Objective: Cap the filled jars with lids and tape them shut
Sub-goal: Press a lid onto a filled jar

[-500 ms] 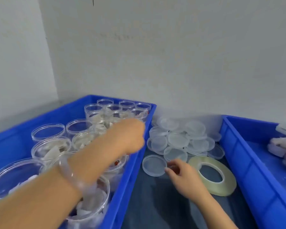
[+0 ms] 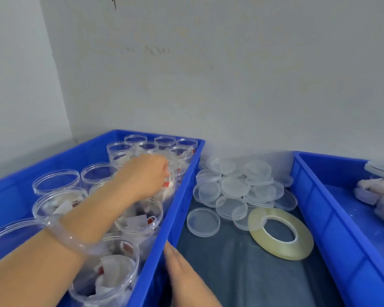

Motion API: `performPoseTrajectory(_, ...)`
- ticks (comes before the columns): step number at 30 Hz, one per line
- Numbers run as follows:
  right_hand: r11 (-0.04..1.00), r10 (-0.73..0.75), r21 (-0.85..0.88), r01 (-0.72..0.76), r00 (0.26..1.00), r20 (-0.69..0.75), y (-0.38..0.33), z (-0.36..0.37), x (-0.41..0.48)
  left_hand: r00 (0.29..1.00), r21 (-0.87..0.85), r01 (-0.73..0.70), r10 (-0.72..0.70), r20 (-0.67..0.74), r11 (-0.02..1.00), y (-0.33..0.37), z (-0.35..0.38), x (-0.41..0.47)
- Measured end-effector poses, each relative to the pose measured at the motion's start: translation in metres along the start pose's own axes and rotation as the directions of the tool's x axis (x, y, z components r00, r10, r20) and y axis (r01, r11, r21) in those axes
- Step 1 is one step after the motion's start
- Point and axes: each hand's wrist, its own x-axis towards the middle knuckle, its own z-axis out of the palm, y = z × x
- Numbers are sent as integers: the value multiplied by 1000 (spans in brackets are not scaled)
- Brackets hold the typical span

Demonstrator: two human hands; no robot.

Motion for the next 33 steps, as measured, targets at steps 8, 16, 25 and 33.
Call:
performPoseTrajectory(8,999,48,15,-48,998,38,-16,18,9,873,-199,-270,152,-463,942,60,-66,-38)
performPoseTrajectory(16,907,361,391,-157,768,-530,59,-57,-9,971,-341,-229,191,-142,912,118,27,-27)
performPoseTrajectory(25,911,246,411,11,786,-567,89,-102,-5,919,-397,-392,333,-211,830,111,87,-18)
performPoseTrajectory(33,903,222,419,93,734,-642,91,-94,3,964,-920,-225,-62,-257,321,107,127,-20)
